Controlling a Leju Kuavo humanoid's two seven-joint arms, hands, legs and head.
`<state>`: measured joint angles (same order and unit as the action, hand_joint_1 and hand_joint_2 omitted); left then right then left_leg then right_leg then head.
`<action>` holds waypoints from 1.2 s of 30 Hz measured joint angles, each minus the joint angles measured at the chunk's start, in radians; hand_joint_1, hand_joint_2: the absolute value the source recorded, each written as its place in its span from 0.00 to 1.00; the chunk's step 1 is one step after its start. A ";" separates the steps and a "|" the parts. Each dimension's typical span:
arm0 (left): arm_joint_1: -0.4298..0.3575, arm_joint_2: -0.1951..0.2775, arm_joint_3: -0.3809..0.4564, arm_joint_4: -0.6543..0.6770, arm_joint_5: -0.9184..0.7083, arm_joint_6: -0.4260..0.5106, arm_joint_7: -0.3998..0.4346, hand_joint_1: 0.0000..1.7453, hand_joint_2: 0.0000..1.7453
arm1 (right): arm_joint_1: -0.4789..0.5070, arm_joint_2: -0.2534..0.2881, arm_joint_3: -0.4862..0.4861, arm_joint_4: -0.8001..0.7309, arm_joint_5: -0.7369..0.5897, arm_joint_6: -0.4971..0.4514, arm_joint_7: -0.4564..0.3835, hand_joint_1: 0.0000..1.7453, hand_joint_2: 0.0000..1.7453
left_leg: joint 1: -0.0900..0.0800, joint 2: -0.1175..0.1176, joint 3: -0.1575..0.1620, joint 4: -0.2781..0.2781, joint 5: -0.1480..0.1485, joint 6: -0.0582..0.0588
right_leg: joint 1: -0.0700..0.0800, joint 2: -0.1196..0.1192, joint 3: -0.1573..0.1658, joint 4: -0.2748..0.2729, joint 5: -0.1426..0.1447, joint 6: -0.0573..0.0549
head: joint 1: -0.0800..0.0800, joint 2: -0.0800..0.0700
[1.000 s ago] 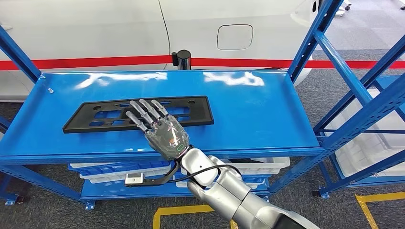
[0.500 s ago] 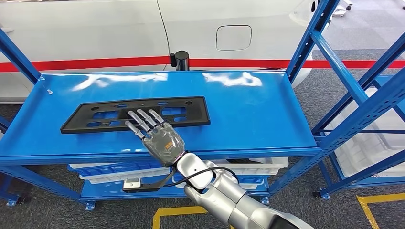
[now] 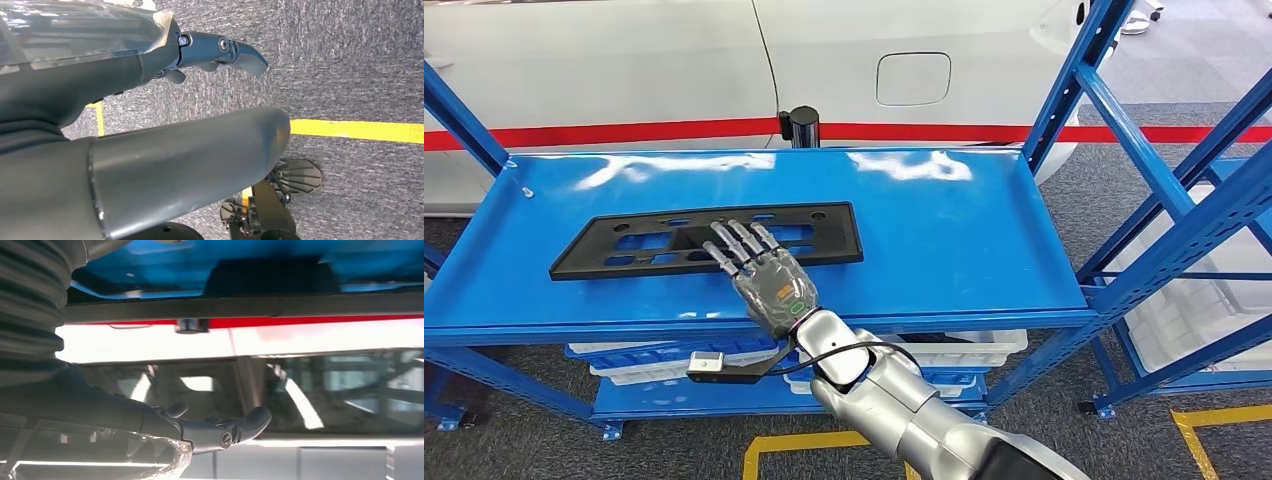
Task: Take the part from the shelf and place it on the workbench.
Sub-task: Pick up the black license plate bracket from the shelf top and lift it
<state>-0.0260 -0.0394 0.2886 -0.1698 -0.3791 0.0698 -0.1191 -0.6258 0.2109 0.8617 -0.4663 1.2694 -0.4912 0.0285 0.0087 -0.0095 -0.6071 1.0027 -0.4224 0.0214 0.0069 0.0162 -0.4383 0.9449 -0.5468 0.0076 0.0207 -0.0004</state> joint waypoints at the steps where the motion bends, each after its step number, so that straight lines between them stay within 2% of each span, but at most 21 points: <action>1: 0.000 0.000 0.000 0.000 -0.003 0.001 -0.001 0.00 0.00 | -0.010 0.001 -0.008 0.016 -0.006 0.000 0.013 0.00 1.00 | 0.000 0.000 0.000 0.000 0.000 0.000 | 0.000 0.000 0.000 0.000 0.000 0.000 | 0.000 0.000; 6: -0.002 0.000 0.001 0.000 -0.018 0.001 -0.003 0.00 0.00 | -0.046 -0.007 -0.051 0.083 -0.020 0.012 0.088 0.00 1.00 | 0.000 0.000 0.000 0.000 0.000 0.000 | 0.000 0.000 0.000 0.000 0.000 0.000 | 0.000 0.000; 15: -0.005 0.000 0.001 0.000 -0.019 0.001 -0.003 0.00 0.00 | -0.058 -0.018 -0.085 0.130 -0.021 0.018 0.107 0.00 1.00 | 0.000 0.000 0.000 0.000 0.000 0.000 | 0.000 0.000 0.000 0.000 0.000 0.000 | 0.000 0.000; 25: -0.007 -0.003 0.003 0.000 -0.032 0.012 -0.002 0.00 0.00 | -0.081 -0.037 -0.135 0.156 -0.033 0.060 0.211 0.00 1.00 | 0.000 0.000 0.001 0.000 0.000 0.000 | 0.000 0.000 0.001 0.000 0.000 0.000 | 0.000 0.000; 29: -0.009 -0.003 0.003 0.000 -0.039 0.013 -0.002 0.00 0.00 | -0.092 -0.051 -0.152 0.166 -0.016 0.093 0.261 0.40 1.00 | 0.000 0.000 0.002 0.000 0.000 0.000 | 0.000 0.000 0.002 0.000 0.000 0.000 | 0.000 0.000; 33: -0.009 -0.003 0.003 0.000 -0.050 0.013 -0.005 0.00 0.00 | -0.095 -0.073 -0.164 0.175 0.000 0.128 0.303 1.00 1.00 | 0.000 0.000 0.003 0.000 0.000 0.000 | 0.000 0.000 0.003 0.000 0.000 0.000 | 0.000 0.000; 36: -0.009 -0.003 0.003 0.000 -0.052 0.013 -0.008 0.00 0.00 | -0.093 -0.088 -0.170 0.181 0.002 0.124 0.309 1.00 1.00 | 0.000 0.000 0.003 0.000 0.000 0.000 | 0.000 0.000 0.003 0.000 0.000 0.000 | 0.000 0.000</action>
<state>-0.0352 -0.0427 0.2916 -0.1698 -0.4315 0.0832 -0.1276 -0.7186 0.1233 0.6912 -0.2852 1.2710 -0.3673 0.3374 0.0089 -0.0092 -0.6038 1.0026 -0.4223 0.0213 0.0070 0.0163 -0.4354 0.9447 -0.5466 0.0078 0.0206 -0.0004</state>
